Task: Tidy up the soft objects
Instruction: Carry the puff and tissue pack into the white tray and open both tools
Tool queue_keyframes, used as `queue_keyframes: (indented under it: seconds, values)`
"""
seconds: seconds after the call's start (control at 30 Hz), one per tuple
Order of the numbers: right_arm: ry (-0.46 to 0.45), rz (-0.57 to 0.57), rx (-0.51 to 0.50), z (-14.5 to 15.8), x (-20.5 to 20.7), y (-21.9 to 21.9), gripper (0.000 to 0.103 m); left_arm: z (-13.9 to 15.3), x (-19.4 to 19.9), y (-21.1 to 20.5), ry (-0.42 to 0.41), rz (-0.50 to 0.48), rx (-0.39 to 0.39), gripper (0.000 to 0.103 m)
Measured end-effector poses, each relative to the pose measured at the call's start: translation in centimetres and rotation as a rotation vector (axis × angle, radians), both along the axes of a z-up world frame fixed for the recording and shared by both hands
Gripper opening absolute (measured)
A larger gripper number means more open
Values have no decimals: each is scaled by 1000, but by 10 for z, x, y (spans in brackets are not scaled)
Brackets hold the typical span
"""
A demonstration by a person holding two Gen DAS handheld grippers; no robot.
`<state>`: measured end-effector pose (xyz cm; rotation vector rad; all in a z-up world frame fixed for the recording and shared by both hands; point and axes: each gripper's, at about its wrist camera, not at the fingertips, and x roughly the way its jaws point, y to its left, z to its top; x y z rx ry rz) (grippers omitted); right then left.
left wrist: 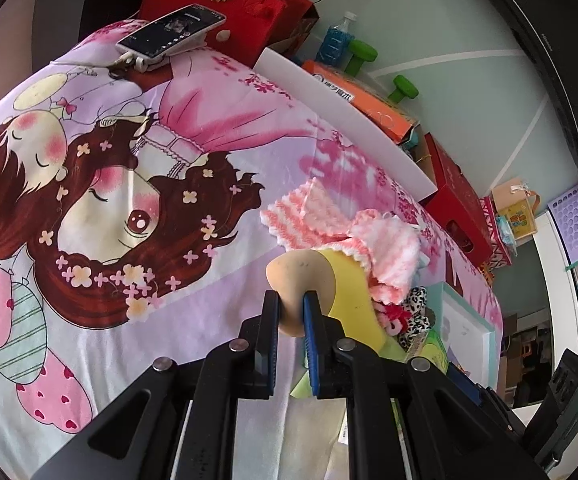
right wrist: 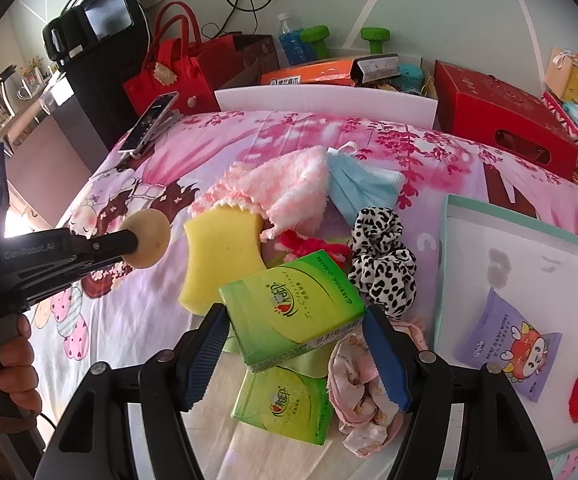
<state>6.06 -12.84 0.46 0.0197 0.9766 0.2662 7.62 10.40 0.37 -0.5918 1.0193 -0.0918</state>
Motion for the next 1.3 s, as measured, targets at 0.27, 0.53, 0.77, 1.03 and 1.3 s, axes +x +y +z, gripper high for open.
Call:
queue_keyframes:
  seconds: [0.27,0.53,0.77,1.03,1.3]
  values:
    - [-29,-69,10,8,1,-26,72,21,2,-19,-56,-45,12,12]
    - [-41,-307,-49,7,1,-102,72,35,12,-80,-119,-197,22,12]
    - [-22,-499,-59,-1,-9,-170,72,30,19,-141,-115,-331,38,12]
    - [0,-695,-100,-11,-21,-226,72,31,29,-213,-136,-475,99,12]
    - [7,-782,-141,-17,-26,-251,72,7,49,-264,-94,-548,52,13]
